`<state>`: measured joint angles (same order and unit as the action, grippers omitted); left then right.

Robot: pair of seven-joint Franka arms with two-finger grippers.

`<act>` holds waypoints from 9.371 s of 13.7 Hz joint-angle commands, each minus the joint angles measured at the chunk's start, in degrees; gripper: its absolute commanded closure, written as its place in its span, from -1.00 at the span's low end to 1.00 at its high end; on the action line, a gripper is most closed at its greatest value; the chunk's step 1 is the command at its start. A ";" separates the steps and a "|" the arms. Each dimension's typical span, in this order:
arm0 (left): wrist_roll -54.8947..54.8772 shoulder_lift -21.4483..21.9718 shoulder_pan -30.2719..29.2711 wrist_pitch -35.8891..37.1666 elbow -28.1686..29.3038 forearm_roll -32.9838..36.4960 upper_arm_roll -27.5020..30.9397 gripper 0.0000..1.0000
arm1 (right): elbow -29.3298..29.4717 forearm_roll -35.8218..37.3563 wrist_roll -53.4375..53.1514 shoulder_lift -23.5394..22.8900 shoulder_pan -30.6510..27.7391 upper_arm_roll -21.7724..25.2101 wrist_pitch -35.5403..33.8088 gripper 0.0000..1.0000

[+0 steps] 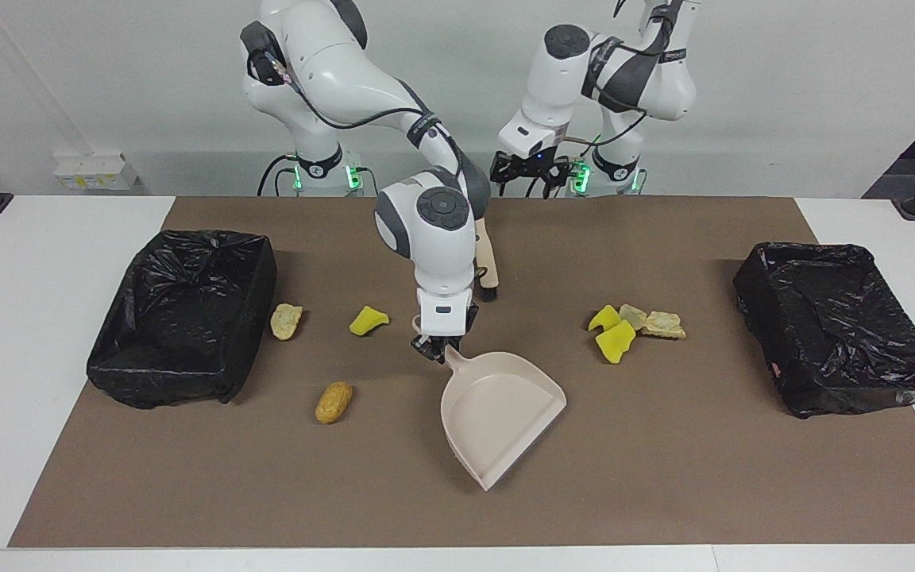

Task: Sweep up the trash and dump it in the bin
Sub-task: 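Turn the dustpan toward the debris while the left gripper grasps the brush, then sweep the sponge and bread pieces into the dustpan with the left gripper, then sweep the remaining pieces into the dustpan with the brush in the left gripper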

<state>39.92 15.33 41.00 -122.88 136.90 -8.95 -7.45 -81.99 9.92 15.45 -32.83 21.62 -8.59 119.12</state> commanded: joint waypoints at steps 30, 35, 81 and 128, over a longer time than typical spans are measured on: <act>-13.45 7.35 -25.50 29.45 -3.82 0.24 2.09 1.00 | -3.17 2.04 51.52 2.68 -0.09 -1.34 -6.10 1.00; -36.78 3.85 -44.29 19.91 -6.03 3.41 2.00 1.00 | -3.53 1.77 49.16 2.95 1.23 -1.43 -5.48 1.00; 2.45 -4.17 -15.34 3.44 2.67 -14.61 1.12 1.00 | -7.39 -2.53 50.12 7.34 -0.45 -1.61 -3.47 1.00; -9.05 -11.19 -14.55 -1.48 -3.84 -14.17 0.95 1.00 | -15.74 0.19 55.50 10.95 -4.66 -1.52 -3.81 1.00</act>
<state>34.03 3.47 25.99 -122.12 131.70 -23.73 -6.19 -97.72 9.24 73.96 -22.36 17.10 -9.76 115.54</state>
